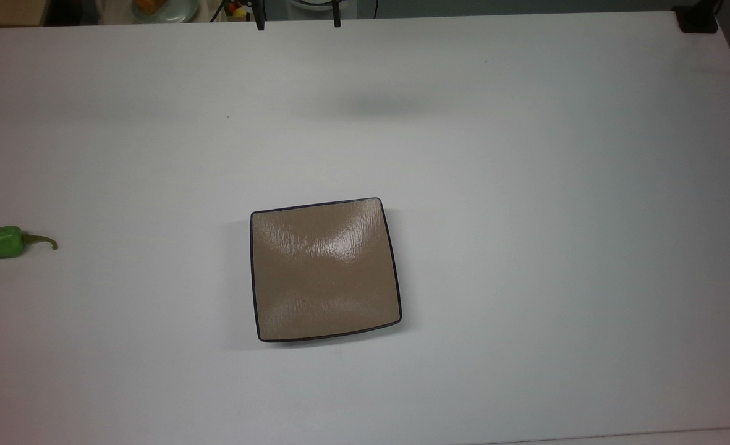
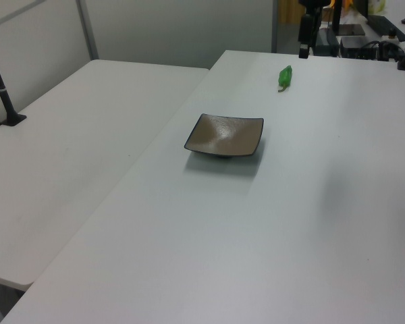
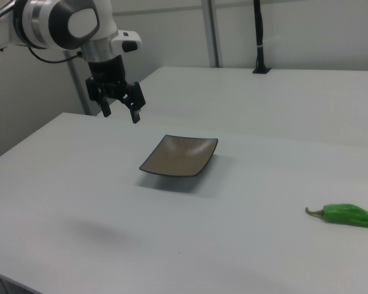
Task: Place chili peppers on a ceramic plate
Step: 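Move the gripper from above the plate toward the green chili pepper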
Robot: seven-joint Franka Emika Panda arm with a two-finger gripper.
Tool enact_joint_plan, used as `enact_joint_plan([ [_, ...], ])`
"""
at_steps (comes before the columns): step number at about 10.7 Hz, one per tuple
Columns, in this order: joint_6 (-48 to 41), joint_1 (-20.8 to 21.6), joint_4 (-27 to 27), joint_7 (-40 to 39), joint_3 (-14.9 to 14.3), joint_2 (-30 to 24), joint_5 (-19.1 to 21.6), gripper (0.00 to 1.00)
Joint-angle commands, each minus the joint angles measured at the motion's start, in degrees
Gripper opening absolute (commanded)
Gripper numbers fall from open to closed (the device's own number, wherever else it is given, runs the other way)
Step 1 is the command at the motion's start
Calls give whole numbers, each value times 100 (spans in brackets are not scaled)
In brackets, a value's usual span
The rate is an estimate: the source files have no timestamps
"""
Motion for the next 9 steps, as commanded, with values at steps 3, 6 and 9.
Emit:
enact_joint_plan([
  [3,134,-23,-76,-146,-31,35,85,100],
  [6,135,-146,20,-120,-31,139,85,100],
  [9,126,-725,511,711,-40,482,59,100],
])
